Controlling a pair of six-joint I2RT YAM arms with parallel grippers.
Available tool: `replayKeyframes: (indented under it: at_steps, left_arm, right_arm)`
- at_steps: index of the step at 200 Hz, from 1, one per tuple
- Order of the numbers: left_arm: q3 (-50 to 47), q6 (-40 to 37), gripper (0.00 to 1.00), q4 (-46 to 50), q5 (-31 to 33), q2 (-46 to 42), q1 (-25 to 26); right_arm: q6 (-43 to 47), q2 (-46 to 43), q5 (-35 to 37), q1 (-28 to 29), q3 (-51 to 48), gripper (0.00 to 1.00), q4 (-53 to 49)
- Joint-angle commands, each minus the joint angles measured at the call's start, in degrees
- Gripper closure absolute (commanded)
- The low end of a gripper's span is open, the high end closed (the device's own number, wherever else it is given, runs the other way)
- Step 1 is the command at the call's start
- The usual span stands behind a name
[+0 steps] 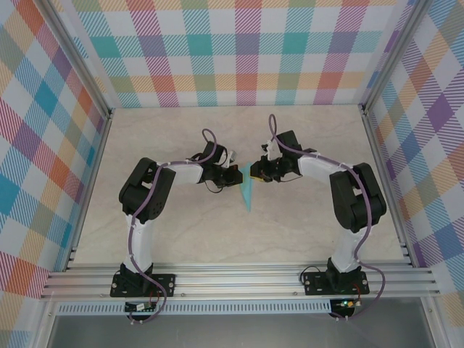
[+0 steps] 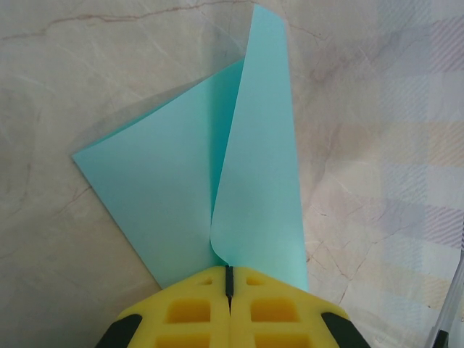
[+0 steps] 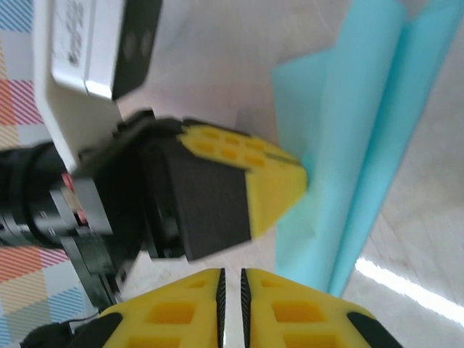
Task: Fold a paper plane with a square sheet of paper (fold left side to right side)
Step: Fold the wing for the fifth time at the center of the table.
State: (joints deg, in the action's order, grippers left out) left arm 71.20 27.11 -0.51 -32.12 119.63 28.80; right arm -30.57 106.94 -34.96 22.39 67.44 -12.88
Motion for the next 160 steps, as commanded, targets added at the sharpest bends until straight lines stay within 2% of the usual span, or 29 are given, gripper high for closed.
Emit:
replayKeyframes:
  at_steps: [1, 68, 160]
  left_arm:
    - [0.95, -1.6, 0.99, 1.03, 1.76, 2.32, 0.56]
    - [1.62, -1.8, 0.99, 1.47, 1.87, 2.77, 0.82]
    - [2.36, -1.8, 0.97, 2.05, 1.85, 2.62, 1.17]
  right_arm:
    - [-2.23, 3.69, 1.48, 0.46, 2.65, 0.87, -0.29]
    - [-3.23, 10.2, 1.63, 1.12, 8.51, 0.87, -1.86]
    - [-2.1, 13.06, 5.37, 1.24, 9.29, 0.87, -6.22]
